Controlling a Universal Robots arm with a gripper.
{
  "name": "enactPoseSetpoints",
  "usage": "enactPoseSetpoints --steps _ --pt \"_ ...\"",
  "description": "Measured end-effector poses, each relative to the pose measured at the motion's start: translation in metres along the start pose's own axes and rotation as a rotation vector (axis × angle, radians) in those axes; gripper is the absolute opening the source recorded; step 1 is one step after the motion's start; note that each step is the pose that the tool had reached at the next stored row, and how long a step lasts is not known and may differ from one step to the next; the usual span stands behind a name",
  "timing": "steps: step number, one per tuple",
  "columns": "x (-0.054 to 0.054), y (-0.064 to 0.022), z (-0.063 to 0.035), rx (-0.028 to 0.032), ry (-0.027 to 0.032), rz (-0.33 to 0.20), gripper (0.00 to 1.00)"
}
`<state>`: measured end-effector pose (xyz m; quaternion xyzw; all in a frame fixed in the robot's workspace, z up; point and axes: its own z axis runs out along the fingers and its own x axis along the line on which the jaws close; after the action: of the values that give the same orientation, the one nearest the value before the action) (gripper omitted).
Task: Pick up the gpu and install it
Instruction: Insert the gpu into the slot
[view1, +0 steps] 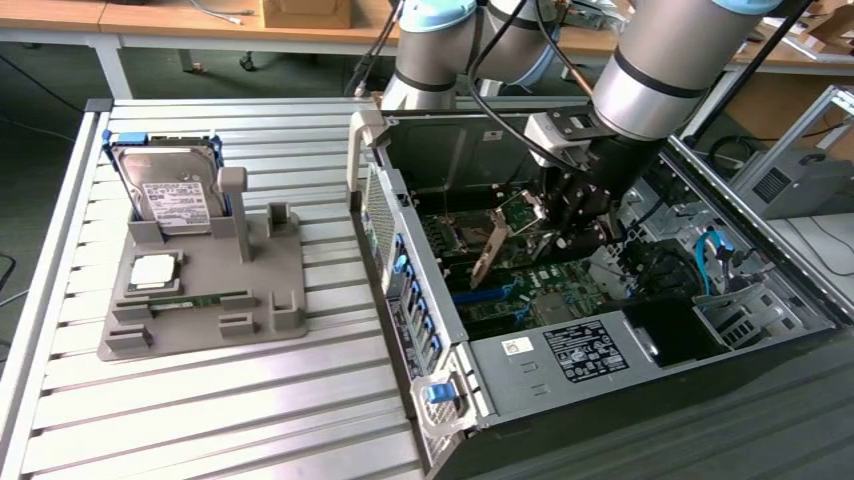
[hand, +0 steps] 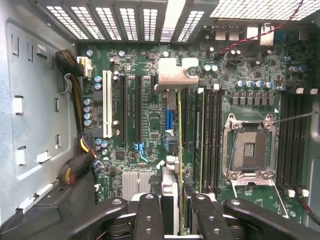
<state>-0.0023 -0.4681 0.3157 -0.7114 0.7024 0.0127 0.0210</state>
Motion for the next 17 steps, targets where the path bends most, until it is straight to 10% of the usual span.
enactPoseSetpoints --steps 17 --pt "0.0065 0.0098 0.001 0.0003 -0.0002 0.005 0.27"
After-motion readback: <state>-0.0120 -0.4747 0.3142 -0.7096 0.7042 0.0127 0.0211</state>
